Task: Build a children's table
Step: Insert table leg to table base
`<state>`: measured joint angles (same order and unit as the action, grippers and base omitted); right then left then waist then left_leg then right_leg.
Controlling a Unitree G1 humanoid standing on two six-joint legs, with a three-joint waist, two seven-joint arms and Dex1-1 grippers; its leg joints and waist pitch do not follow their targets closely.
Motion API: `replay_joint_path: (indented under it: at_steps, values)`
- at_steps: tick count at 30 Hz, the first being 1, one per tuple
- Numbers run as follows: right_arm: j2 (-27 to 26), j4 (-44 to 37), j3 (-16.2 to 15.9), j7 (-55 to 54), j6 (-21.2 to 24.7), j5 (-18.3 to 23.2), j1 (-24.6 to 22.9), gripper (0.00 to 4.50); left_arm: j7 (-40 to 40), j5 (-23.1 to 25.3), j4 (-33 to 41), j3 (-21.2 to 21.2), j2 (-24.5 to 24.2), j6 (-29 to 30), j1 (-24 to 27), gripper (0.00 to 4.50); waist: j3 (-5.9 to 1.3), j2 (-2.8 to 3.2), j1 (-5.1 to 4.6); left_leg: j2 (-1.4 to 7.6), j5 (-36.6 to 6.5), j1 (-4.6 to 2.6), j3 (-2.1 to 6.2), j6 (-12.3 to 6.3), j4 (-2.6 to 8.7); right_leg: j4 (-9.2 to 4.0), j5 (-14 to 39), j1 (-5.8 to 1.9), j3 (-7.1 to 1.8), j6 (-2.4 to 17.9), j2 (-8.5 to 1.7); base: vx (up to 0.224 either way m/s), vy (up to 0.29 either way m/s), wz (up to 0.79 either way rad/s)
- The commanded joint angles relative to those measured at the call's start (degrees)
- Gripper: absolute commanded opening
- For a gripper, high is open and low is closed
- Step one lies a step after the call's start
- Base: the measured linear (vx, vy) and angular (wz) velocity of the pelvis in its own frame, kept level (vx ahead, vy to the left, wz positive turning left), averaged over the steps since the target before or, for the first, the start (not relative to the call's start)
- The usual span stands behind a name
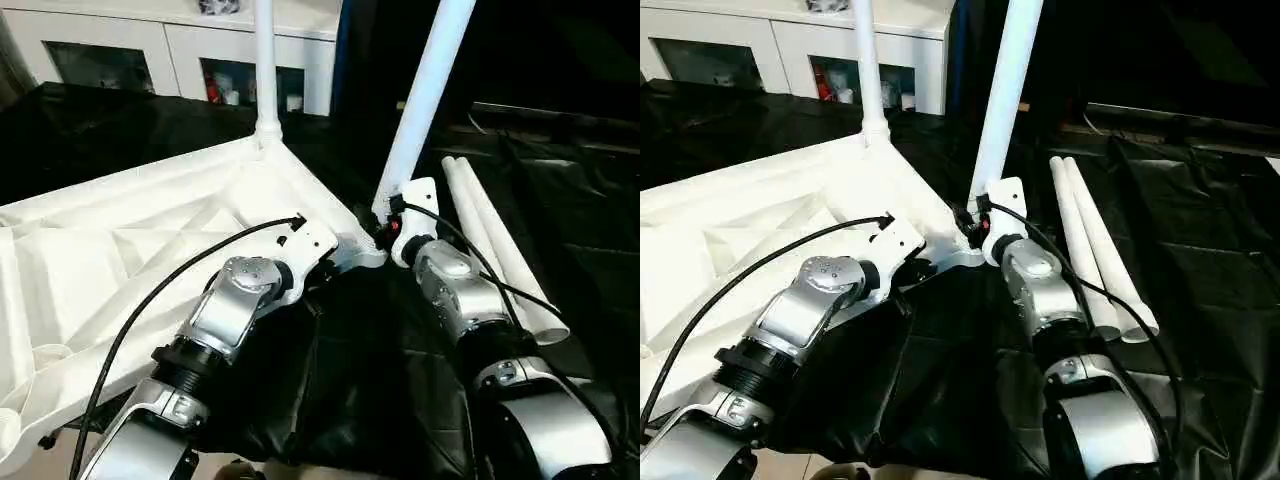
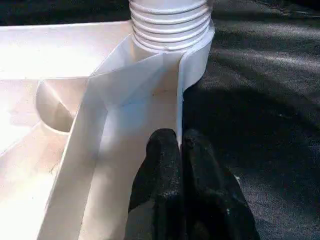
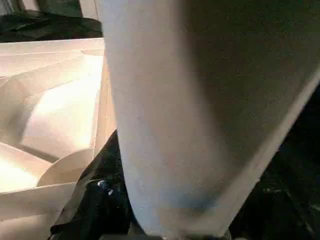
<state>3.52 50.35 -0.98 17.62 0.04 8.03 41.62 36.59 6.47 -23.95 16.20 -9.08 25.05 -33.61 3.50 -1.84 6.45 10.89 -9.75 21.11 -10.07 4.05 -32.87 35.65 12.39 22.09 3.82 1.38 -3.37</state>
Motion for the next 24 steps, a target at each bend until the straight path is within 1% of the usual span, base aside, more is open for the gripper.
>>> replay_joint_path:
  at_steps: [1,4,8,9,10,12,13,14,15,17,19,20,21,24]
  values:
    - [-1.8,5.7,-1.6,0.4,2.5,-1.4,-2.5,1.91,-4.0,-0.5,3.9,-2.0,1.4,-2.6,-2.7,0.0,-3.98,0.74,0.1,2.78,-8.9,-0.8,0.9,-0.7,3.57,-3.69,0.8,-2.76,-3.11,12.7,-5.41,0.0,0.0,0.0]
    - [-2.2,7.2,-1.0,-0.1,2.2,-1.7,-1.9,1.91,-3.7,-0.5,4.9,-1.8,1.3,-2.0,-2.3,0.0,-4.01,0.62,0.08,2.68,-8.7,-0.73,0.85,-0.77,3.5,-3.68,0.4,-2.86,-3.17,12.7,-5.43,0.0,0.0,0.0]
    - [-2.2,7.5,-0.6,1.3,1.3,-1.5,-1.5,1.91,-2.3,-0.9,5.4,-1.7,0.9,-2.7,-2.1,0.0,-4.09,0.66,0.08,2.68,-8.0,-0.72,0.86,-1.06,3.43,-3.52,-0.7,-2.88,-3.13,12.7,-5.42,0.0,0.0,0.0]
    - [-2.3,7.2,-0.4,2.5,0.6,-1.0,-1.2,2.47,-1.6,-1.2,5.7,-1.6,0.5,-3.2,-1.8,0.0,-4.07,0.61,0.05,2.7,-8.0,-0.7,0.86,-1.21,3.44,-3.51,-0.8,-2.86,-3.12,12.8,-5.42,0.0,0.0,0.0]
    - [-2.3,7.1,-0.2,3.1,0.3,-0.8,-1.1,2.61,-1.2,-1.5,5.7,-1.6,0.4,-3.4,-1.7,0.0,-4.07,0.62,0.01,2.68,-7.9,-0.71,0.85,-1.36,3.41,-3.48,-1.1,-2.85,-3.11,12.9,-5.35,0.0,0.0,0.0]
    - [-2.4,6.6,0.1,4.6,-0.4,-0.6,-0.9,2.7,-0.2,-1.9,6.0,-1.6,0.0,-3.6,-1.5,0.0,-4.08,0.62,-0.04,2.67,-7.9,-0.6,0.87,-1.67,3.41,-3.47,-1.2,-2.95,-3.1,13.1,-5.42,0.0,0.0,0.0]
    - [-2.4,6.2,0.0,5.2,-0.7,-0.6,-0.9,2.81,0.2,-2.1,6.1,-1.6,-0.3,-3.9,-1.4,0.0,-4.15,0.56,-0.09,2.65,-7.4,-0.52,0.85,-1.82,3.33,-3.37,-1.8,-3.02,-3.09,13.3,-5.42,0.0,0.0,0.0]
    - [-2.4,6.0,0.0,5.5,-1.0,-0.7,-0.9,2.81,0.3,-2.1,6.1,-1.5,-0.4,-4.0,-1.4,0.0,-4.15,0.5,-0.15,2.65,-7.2,-0.53,0.83,-1.93,3.3,-3.34,-2.1,-3.01,-3.1,13.4,-5.41,0.0,0.0,0.0]
    - [-2.3,5.0,-0.2,6.6,-1.6,-0.6,-1.1,3.05,1.4,-2.4,6.1,-1.5,-0.9,-4.3,-1.2,0.0,-4.15,0.64,-0.16,2.6,-6.8,-0.52,0.84,-2.21,3.26,-3.3,-2.3,-3.02,-3.1,13.5,-5.42,0.0,0.0,0.0]
    - [-2.3,4.6,-0.3,7.0,-1.8,-0.6,-1.2,3.1,1.7,-2.5,6.1,-1.4,-1.2,-4.5,-1.2,0.0,-4.16,0.61,-0.24,2.65,-6.7,-0.52,0.84,-2.42,3.25,-3.3,-2.3,-3.01,-3.07,13.6,-5.41,0.0,0.0,0.0]
    - [-2.1,3.1,-0.5,8.5,-2.4,-0.3,-1.7,3.39,2.8,-2.8,6.1,-1.4,-1.7,-5.4,-1.0,0.0,-4.12,0.69,-0.2,2.69,-6.8,-0.56,0.82,-2.77,3.21,-3.36,-1.9,-2.95,-3.1,13.6,-5.42,0.0,0.0,0.0]
    - [-2.0,2.8,-0.5,8.8,-2.6,-0.3,-1.8,3.49,3.0,-2.9,6.1,-1.4,-1.8,-5.6,-1.0,0.0,-4.09,0.72,-0.16,2.72,-6.8,-0.6,0.83,-2.76,3.26,-3.39,-1.8,-2.91,-3.08,13.6,-5.43,0.0,0.0,0.0]
    - [-1.6,1.7,-0.7,10.1,-2.6,-0.1,-2.1,3.49,3.8,-3.2,6.1,-1.3,-2.2,-5.9,-0.9,0.0,-4.11,0.72,-0.16,2.72,-6.9,-0.6,0.83,-2.73,3.24,-3.36,-1.7,-2.92,-3.07,13.7,-5.42,0.0,0.0,0.0]
    - [-0.4,-0.1,-1.2,11.9,-3.1,-0.8,-3.1,3.81,6.2,-3.9,6.4,-0.9,-3.2,-7.3,-0.4,0.0,-4.05,0.85,-0.12,2.71,-6.8,-0.59,0.83,-2.78,3.24,-3.38,-1.6,-2.92,-3.1,13.7,-5.37,0.0,0.0,0.0]
